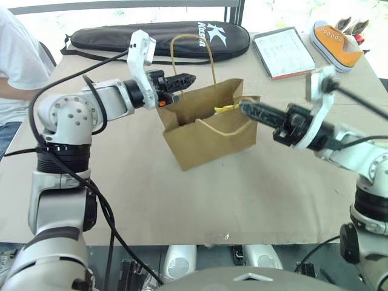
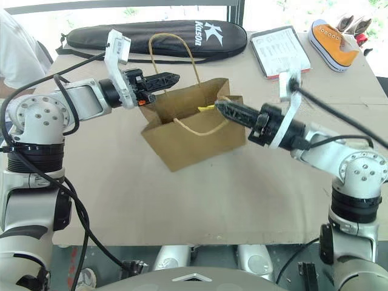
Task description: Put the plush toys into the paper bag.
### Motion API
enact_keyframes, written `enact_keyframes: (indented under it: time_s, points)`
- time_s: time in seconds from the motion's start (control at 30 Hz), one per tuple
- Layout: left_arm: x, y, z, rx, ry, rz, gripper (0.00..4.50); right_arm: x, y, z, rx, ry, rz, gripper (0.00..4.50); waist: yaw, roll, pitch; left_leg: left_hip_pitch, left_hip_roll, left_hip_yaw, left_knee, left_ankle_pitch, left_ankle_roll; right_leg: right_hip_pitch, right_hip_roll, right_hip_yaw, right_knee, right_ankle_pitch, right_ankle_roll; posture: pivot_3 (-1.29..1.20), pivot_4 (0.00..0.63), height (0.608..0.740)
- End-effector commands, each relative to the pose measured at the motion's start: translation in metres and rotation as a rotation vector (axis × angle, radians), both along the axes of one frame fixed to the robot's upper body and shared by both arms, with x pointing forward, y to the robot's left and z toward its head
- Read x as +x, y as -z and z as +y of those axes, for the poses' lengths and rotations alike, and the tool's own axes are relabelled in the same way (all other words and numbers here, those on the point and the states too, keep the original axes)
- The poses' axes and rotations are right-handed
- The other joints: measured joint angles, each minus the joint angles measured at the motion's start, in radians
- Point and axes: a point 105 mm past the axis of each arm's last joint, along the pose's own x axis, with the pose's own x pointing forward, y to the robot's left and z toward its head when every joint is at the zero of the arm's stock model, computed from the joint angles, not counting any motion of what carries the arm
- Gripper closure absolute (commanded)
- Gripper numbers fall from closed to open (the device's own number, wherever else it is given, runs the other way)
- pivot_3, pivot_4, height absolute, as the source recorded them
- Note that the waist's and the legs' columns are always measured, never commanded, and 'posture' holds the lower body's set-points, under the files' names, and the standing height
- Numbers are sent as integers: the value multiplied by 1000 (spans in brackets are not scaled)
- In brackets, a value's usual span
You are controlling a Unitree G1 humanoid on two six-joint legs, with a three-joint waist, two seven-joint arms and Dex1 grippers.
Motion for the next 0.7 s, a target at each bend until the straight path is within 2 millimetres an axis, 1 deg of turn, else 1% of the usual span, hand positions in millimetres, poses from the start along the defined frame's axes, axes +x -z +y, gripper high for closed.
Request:
enact_keyframes:
  time_s: [0.03, 0.1, 0.17, 0.23, 0.27, 0.3, 0.33, 0.37, 0.4, 0.43, 0.47, 0.53, 0.57, 0.6, 0.63, 0.67, 0.7]
  points:
    - [3, -19, -1, 0, 19, -91, 4500, -9, -27, 2, 74, -25, -104, 4445, -2, 0, 0, 0, 0, 0, 0, 0, 0, 0, 0, 1, 0, 0, 0, 0, 150, 740]
    - [4, -29, -2, 5, 38, -135, 4500, -7, -28, -1, 80, -13, -107, 4445, 0, 0, 0, 0, 0, 0, 1, 0, 0, 0, 0, 0, 0, 0, 0, 0, 150, 740]
    - [4, -32, -3, 27, 57, -162, 4500, -5, -25, -3, 67, 2, -101, 4445, 2, 0, 0, 0, 0, 0, 1, 0, 0, 0, 0, 0, 0, 0, 0, 0, 150, 740]
    - [0, -34, -5, 49, 94, -209, 3758, -5, -20, -6, 40, 12, -93, 4500, 4, 0, 0, -1, -1, 0, 1, 0, 0, 0, 0, 0, 0, 0, 0, 0, 150, 740]
    - [-2, -32, -5, 66, 105, -221, 3536, -5, -17, -7, 27, 17, -89, 4500, 4, 0, 0, -1, -1, 0, 1, 0, 0, 0, -1, 0, 0, 0, 0, 0, 150, 740]
    - [-4, -29, -3, 88, 111, -233, 3152, -5, -15, -9, 13, 18, -90, 4500, 5, 0, 0, -1, -1, 0, 1, 0, 0, 0, -1, 0, 0, 0, 0, 0, 150, 740]
    - [-6, -26, -2, 101, 124, -239, 2643, -6, -14, -10, 0, 21, -100, 4500, 5, 0, 0, -1, -1, 0, 1, 0, 0, 0, -1, 0, 0, 0, 0, 0, 150, 740]
    - [-6, -20, 8, 120, 104, -238, 2316, -6, -17, -13, -3, 28, -147, 4500, 3, 0, 0, -1, 0, 0, 1, 0, 1, 0, -1, 0, 0, 0, 0, 0, 150, 740]
    - [-7, -16, 15, 132, 96, -236, 1778, -8, -19, -15, -8, 22, -184, 4242, 1, 0, 0, -1, 0, 0, 1, 0, 1, 0, -1, 0, 0, 0, 0, 0, 150, 740]
    - [-9, -13, 21, 140, 94, -237, 1420, -10, -20, -16, -19, 17, -211, 3977, -1, 0, 0, -1, 0, 1, 1, 0, 1, 0, 0, 0, 0, 0, 0, 0, 150, 740]
    - [-12, -14, 26, 140, 98, -249, 1020, -7, -19, -20, -49, 43, -227, 3733, -3, 0, 0, -1, 0, 0, 1, 0, 1, 0, 0, 0, 0, 0, 0, 0, 150, 740]
    - [-19, -18, 36, 115, 119, -263, 20, -3, -16, -29, -112, 80, -253, 2697, -1, 0, 0, -1, 1, 0, 1, 0, 1, 0, 0, -1, 0, 0, 0, 0, 150, 740]
    - [-21, -19, 41, 113, 122, -260, 0, -2, -16, -33, -136, 89, -267, 2304, 0, 0, 0, -1, 1, -1, 1, 0, 1, 0, 0, -1, 0, 0, 0, 0, 150, 740]
    - [-22, -18, 50, 116, 113, -247, 0, -3, -18, -38, -140, 94, -278, 1738, 2, 0, 0, -1, 1, 0, 1, 0, 1, 0, 0, -1, 0, 0, 0, 0, 150, 740]
    - [-24, -16, 59, 116, 104, -230, 0, -5, -21, -42, -139, 90, -285, 1333, 3, 0, 0, -1, 0, 0, 1, 0, 1, 0, 0, -1, 0, 0, 0, 0, 150, 740]
    - [-25, -14, 69, 115, 95, -214, 0, -10, -23, -44, -137, 65, -288, 765, 4, 0, 0, -1, 0, 0, 1, 0, 1, 0, 0, -1, 0, 0, 0, 0, 150, 740]
    - [-27, -13, 78, 109, 88, -199, 0, -15, -26, -47, -136, 43, -290, 329, 4, 0, 0, -1, 0, 0, 1, 0, 1, 0, -1, -1, 0, 0, 0, 0, 150, 740]
